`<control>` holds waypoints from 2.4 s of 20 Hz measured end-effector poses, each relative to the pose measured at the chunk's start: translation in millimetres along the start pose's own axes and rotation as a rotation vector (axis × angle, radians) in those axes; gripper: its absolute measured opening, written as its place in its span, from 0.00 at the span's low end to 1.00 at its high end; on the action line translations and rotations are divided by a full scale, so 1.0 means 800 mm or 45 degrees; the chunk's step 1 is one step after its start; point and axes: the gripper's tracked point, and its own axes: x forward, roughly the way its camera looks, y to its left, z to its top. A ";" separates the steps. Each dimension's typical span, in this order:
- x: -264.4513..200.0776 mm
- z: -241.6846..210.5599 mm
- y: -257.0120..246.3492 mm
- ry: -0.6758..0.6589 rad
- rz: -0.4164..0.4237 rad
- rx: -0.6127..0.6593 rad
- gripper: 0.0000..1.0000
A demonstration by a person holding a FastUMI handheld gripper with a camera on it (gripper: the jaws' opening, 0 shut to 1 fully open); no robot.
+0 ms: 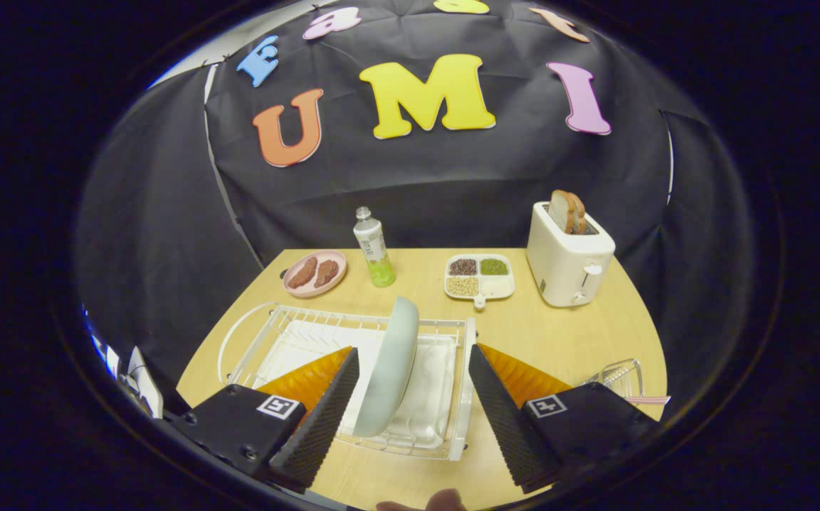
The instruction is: Take the plate from the dish rack, then take the spoon from the basket and place it into the plate.
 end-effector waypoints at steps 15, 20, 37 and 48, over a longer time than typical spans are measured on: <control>0.095 -0.037 0.014 0.341 -0.064 0.172 0.89; 0.107 -0.048 0.028 0.397 -0.054 0.188 0.68; 0.091 -0.043 0.019 0.438 -0.348 0.158 0.40; 0.053 -0.015 0.020 0.350 -0.412 0.068 0.38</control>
